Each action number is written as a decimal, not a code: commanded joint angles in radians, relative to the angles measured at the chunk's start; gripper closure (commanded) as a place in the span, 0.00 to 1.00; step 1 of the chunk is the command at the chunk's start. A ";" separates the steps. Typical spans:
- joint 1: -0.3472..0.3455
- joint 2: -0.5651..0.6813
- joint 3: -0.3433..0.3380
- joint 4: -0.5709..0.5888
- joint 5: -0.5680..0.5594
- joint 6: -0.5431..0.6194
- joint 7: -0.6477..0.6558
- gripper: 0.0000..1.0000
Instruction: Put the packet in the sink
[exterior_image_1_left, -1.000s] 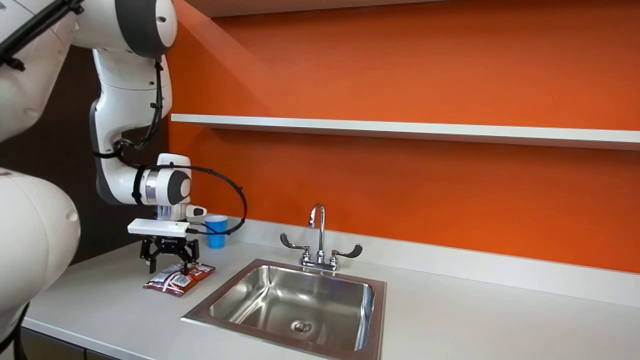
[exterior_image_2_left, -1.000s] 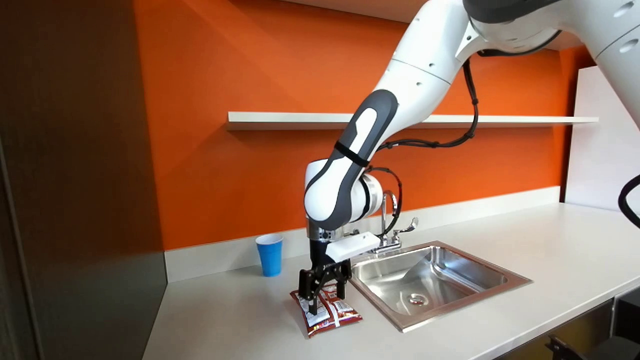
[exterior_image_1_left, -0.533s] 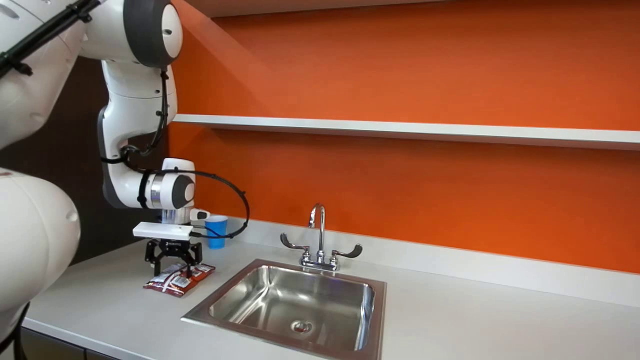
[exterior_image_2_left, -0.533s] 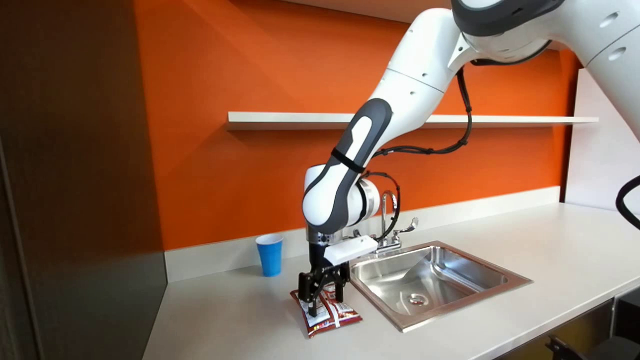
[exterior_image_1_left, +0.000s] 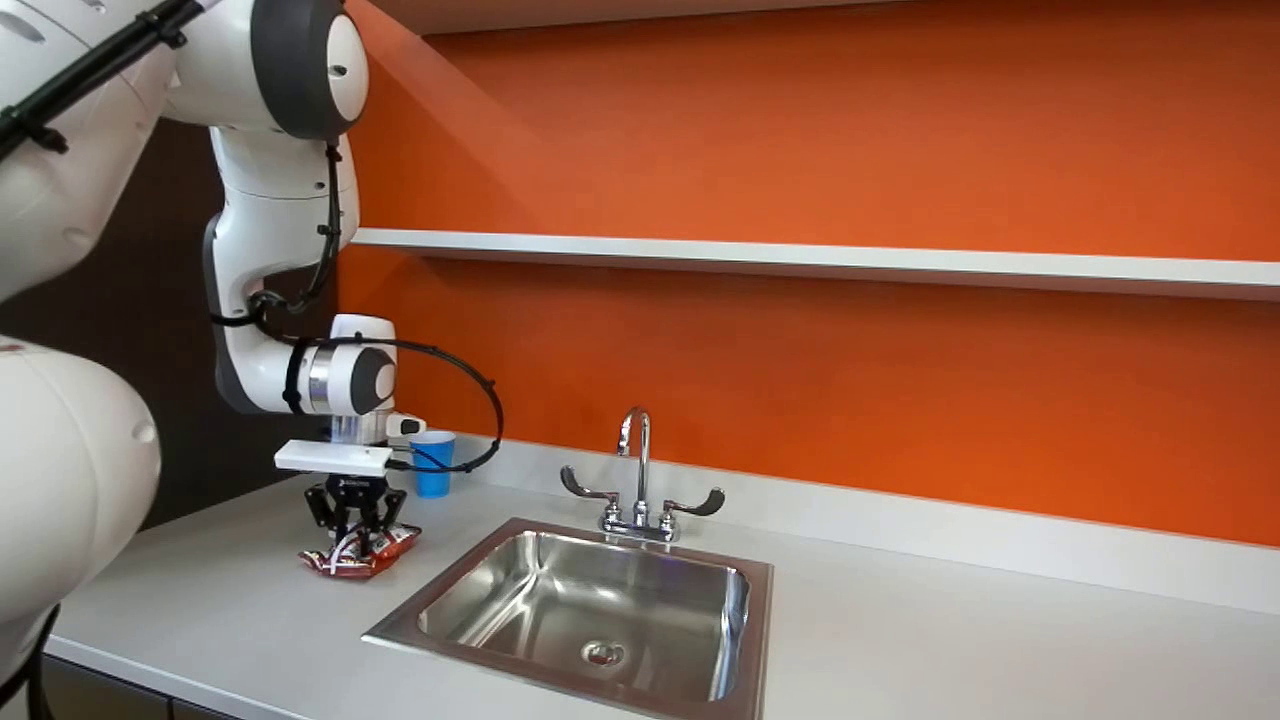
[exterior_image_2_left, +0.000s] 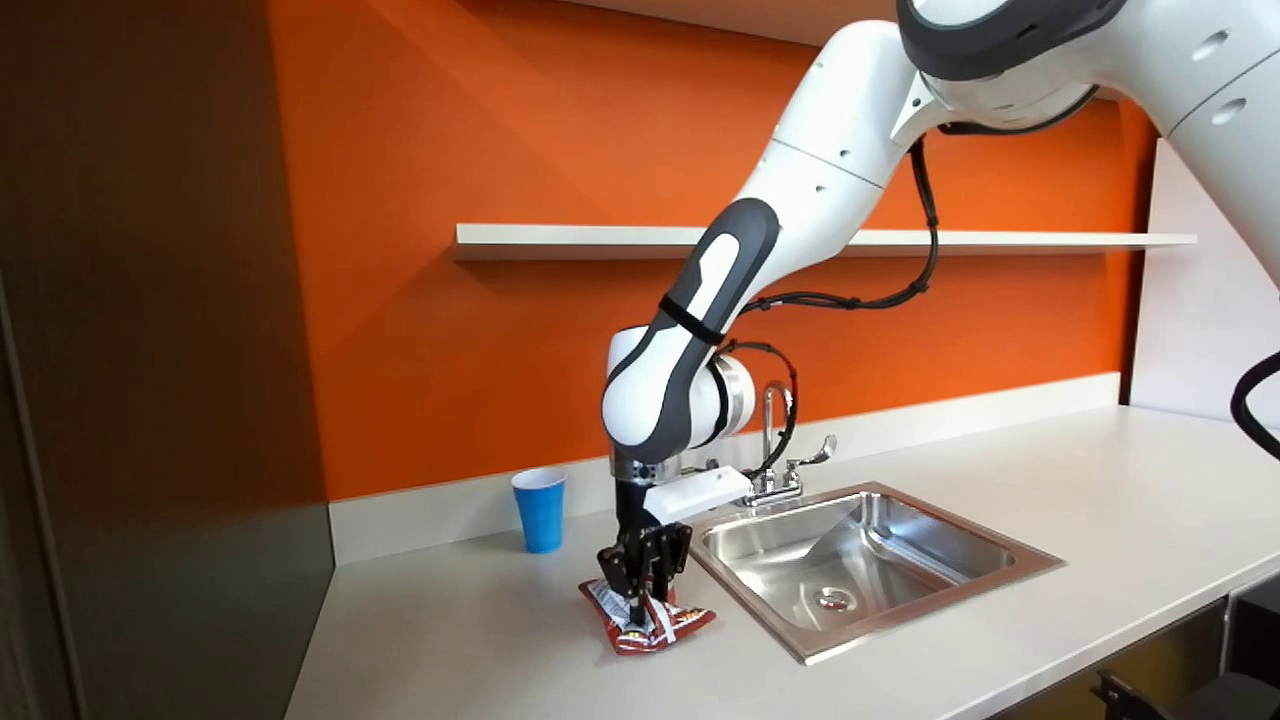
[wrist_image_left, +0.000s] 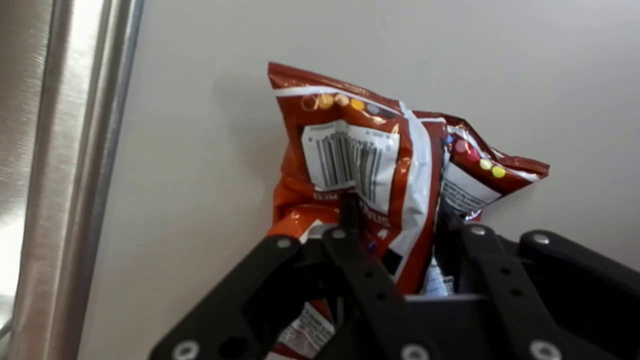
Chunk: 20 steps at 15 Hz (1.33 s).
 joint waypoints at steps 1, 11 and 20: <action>-0.003 0.014 -0.003 0.030 0.003 -0.026 -0.016 0.95; 0.005 -0.010 -0.002 0.045 -0.001 -0.039 -0.007 1.00; 0.038 -0.105 -0.016 0.020 -0.035 -0.040 0.024 1.00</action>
